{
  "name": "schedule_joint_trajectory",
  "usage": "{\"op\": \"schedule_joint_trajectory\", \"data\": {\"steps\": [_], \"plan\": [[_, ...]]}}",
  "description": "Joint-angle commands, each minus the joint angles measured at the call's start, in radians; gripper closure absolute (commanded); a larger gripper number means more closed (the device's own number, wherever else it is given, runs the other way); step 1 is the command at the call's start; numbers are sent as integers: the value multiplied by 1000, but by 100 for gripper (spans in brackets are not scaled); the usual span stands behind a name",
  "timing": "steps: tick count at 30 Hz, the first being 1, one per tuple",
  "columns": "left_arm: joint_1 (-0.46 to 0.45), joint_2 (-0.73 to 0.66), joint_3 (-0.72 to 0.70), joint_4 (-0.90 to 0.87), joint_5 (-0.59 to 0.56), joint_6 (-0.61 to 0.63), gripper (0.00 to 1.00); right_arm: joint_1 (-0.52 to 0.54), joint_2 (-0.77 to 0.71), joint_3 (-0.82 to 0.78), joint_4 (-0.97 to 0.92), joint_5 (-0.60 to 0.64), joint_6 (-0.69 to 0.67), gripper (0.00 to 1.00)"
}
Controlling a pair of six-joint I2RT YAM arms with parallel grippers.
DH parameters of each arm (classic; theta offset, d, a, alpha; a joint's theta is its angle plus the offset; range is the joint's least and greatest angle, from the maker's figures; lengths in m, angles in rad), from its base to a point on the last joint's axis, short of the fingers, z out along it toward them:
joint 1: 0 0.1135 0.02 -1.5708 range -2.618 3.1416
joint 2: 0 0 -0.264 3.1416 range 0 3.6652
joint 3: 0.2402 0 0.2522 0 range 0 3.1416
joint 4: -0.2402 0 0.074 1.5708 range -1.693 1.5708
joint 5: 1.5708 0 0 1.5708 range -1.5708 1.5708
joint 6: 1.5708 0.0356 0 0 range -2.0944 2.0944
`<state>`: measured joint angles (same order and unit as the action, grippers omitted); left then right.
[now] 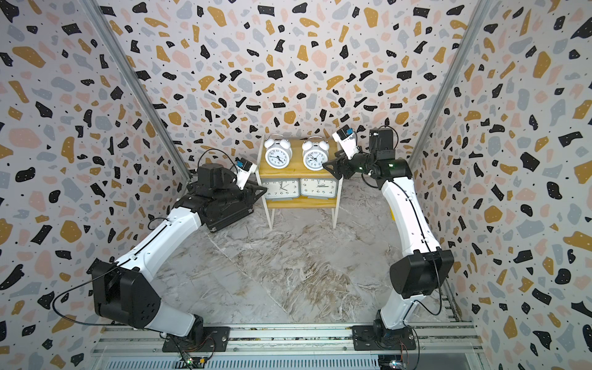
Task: Place the alarm clocks on the shelf by style
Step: Place the alarm on the shelf, then reset both arms
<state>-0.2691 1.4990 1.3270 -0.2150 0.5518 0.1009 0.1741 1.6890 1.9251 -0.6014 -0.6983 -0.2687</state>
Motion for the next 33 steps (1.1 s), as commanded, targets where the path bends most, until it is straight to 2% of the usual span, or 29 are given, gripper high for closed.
{"op": "schedule_joint_trajectory", "data": {"steps": [1, 5, 14, 21, 28, 33], "plan": [[-1, -61, 18, 14, 6, -3, 49, -4, -100, -37, 47, 1, 23, 23], [-1, -109, -18, 17, -15, -21, 33, -3, -177, -145, 94, 32, 52, 22], [-1, -240, -135, 27, -85, -93, 12, -4, -391, -452, 251, 198, 171, 22], [-1, -348, -252, 75, -236, -187, 8, -4, -569, -717, 376, 358, 246, 22], [0, -450, -373, 60, -492, -314, 8, -4, -721, -1001, 520, 546, 318, 22], [0, -511, -486, 113, -634, -305, 7, -3, -807, -1180, 634, 689, 340, 22]]}}
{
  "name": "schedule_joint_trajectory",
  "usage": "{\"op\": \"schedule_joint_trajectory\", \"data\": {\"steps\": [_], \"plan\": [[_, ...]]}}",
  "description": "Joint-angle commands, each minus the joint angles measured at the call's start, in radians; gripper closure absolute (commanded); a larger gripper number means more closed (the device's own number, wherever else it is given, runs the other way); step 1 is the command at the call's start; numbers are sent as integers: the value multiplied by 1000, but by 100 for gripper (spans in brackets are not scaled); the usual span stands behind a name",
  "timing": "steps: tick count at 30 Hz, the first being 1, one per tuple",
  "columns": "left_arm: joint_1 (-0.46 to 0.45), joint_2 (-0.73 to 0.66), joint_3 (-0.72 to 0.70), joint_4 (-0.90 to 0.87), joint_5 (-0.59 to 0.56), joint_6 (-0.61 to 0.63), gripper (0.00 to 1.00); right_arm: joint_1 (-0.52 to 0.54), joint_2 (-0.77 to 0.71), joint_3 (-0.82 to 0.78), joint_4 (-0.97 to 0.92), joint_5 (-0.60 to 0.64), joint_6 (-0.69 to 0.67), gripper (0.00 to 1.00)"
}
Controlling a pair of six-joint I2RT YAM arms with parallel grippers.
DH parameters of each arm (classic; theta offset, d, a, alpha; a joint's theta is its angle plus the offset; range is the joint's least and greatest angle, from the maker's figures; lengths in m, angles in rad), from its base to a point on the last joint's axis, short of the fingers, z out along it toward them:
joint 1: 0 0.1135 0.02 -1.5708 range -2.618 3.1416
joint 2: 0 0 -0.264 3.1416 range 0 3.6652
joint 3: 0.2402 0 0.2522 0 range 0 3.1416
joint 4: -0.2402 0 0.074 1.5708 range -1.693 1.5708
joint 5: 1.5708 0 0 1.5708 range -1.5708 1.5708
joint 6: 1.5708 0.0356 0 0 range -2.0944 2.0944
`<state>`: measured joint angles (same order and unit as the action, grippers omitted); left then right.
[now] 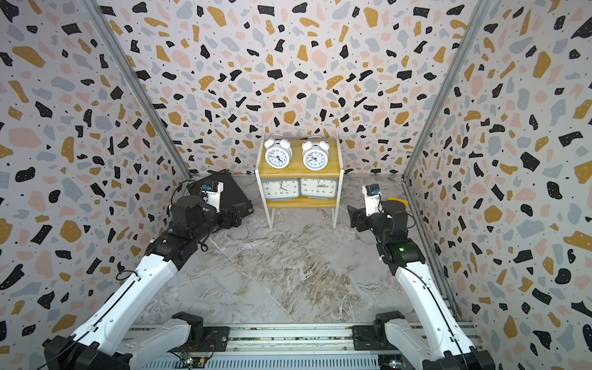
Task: Place the alarm clocks on the shelf by style
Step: Reset both arms
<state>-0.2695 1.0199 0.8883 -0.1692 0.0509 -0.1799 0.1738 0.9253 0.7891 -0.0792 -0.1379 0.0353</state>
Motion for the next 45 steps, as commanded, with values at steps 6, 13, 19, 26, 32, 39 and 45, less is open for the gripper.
{"op": "schedule_joint_trajectory", "data": {"steps": [6, 13, 19, 26, 32, 39, 45], "plan": [[0, -76, -209, 205, -249, -7, 3, -3, -90, -172, 173, 256, 14, 22], [0, -82, -372, 390, -345, 49, 0, -3, -111, -327, 291, 411, -12, 22], [0, -68, -468, 529, -354, 128, 1, -3, -108, -459, 453, 495, -11, 21], [0, -51, -544, 632, -387, 201, 1, -3, -57, -564, 628, 515, -29, 21], [11, 18, -571, 696, -360, 247, 1, -3, 70, -572, 710, 510, -51, 21], [36, 152, -622, 910, -279, 330, 1, -3, 223, -628, 971, 474, -128, 21], [93, 204, -599, 910, -166, 319, 1, -5, 377, -648, 1196, 422, -156, 19]]}}
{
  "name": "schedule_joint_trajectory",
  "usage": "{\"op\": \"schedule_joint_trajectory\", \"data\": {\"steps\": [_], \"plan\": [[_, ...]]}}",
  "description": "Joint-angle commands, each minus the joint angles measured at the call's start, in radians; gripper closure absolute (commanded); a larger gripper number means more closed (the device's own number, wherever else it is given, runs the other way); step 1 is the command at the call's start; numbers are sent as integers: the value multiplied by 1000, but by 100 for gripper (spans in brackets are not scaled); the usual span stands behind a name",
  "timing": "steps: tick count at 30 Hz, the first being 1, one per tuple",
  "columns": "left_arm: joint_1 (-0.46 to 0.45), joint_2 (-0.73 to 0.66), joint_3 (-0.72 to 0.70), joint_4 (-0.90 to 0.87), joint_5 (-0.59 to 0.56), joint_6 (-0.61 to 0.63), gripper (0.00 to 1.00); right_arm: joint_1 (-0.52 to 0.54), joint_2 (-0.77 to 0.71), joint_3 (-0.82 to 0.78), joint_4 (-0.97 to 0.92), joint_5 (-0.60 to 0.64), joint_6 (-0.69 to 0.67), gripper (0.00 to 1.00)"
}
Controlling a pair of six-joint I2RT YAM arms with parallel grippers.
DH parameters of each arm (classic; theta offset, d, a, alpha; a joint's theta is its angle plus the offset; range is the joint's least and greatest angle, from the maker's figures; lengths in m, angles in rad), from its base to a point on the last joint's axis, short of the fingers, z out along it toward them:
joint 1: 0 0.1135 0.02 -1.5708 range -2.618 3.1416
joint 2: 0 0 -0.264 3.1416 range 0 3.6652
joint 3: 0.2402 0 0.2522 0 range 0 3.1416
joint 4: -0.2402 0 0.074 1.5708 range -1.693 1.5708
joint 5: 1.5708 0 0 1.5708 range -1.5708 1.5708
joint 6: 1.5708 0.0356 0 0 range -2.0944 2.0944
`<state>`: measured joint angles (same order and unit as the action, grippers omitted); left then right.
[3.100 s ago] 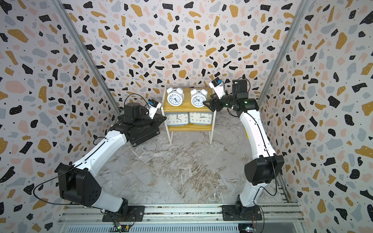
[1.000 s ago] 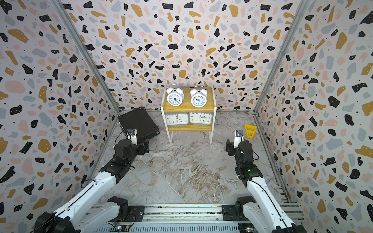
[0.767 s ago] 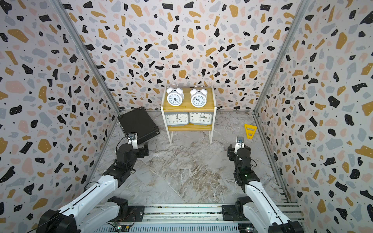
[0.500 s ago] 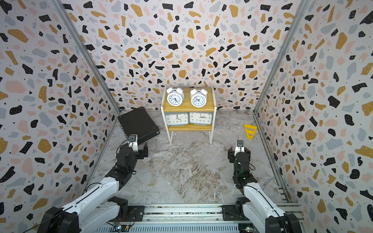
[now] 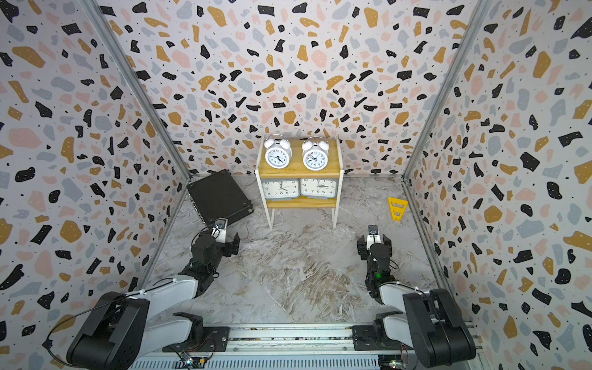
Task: Place the alarm clocks on the shelf by style
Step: Reset both arms
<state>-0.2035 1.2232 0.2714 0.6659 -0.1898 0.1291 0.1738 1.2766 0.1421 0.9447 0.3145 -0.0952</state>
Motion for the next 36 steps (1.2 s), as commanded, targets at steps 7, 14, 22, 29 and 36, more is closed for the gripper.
{"op": "schedule_joint_trajectory", "data": {"steps": [7, 14, 22, 29, 36], "plan": [[120, 85, 15, 147, 155, -62, 1, -31, 93, 23, 173, -48, 0, 18], [150, 196, 30, 218, 165, -91, 1, -43, 274, 48, 311, -62, -4, 18], [165, 199, 57, 168, 119, -128, 1, -54, 240, 172, 18, -28, 36, 14], [165, 199, 57, 169, 118, -129, 1, -55, 236, 175, 3, -29, 37, 9], [165, 199, 57, 167, 118, -129, 1, -54, 244, 172, 25, -31, 33, 1]]}}
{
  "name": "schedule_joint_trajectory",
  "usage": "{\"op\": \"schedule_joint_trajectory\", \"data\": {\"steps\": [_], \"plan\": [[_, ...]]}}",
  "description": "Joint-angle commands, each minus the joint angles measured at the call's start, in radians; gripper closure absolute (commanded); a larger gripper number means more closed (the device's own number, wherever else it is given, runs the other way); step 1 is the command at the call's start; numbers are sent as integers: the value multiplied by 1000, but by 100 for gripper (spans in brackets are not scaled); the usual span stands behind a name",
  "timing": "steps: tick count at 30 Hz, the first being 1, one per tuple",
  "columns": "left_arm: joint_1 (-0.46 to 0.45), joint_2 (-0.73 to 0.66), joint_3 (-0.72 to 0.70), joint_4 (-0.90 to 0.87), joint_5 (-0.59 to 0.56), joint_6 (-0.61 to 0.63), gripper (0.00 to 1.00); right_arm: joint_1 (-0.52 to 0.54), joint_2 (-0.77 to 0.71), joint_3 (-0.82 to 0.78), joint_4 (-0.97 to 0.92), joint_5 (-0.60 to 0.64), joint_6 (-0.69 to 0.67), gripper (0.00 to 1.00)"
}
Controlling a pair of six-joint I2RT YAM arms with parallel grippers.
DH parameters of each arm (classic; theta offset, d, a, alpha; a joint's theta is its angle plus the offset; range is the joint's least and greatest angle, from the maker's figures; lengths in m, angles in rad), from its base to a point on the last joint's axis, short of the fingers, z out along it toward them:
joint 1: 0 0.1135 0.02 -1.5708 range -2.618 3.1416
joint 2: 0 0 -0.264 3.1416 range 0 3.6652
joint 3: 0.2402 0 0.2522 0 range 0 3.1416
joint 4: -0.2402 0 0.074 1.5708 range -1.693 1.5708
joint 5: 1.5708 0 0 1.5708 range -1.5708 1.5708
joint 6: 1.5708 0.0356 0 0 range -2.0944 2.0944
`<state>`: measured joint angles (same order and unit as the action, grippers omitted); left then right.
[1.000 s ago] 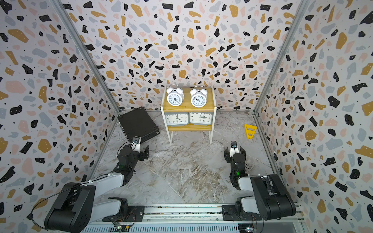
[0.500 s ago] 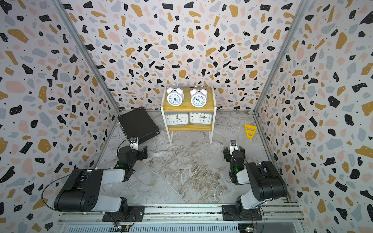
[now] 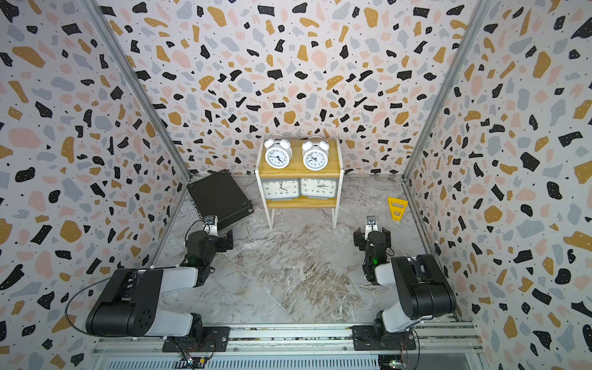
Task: Place the alarm clocks on the shelf by style
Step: Reset both arms
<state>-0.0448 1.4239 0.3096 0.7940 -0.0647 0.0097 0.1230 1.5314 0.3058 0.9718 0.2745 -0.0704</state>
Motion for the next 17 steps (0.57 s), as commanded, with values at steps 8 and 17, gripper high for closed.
{"op": "schedule_joint_trajectory", "data": {"steps": [8, 17], "plan": [[6, -2, 19, 39, -7, -10, 1, -5, -12, 7, -2, 10, 10, 1], [6, 0, 17, 45, -7, -10, 1, -5, -11, 7, -2, 10, 11, 1]]}}
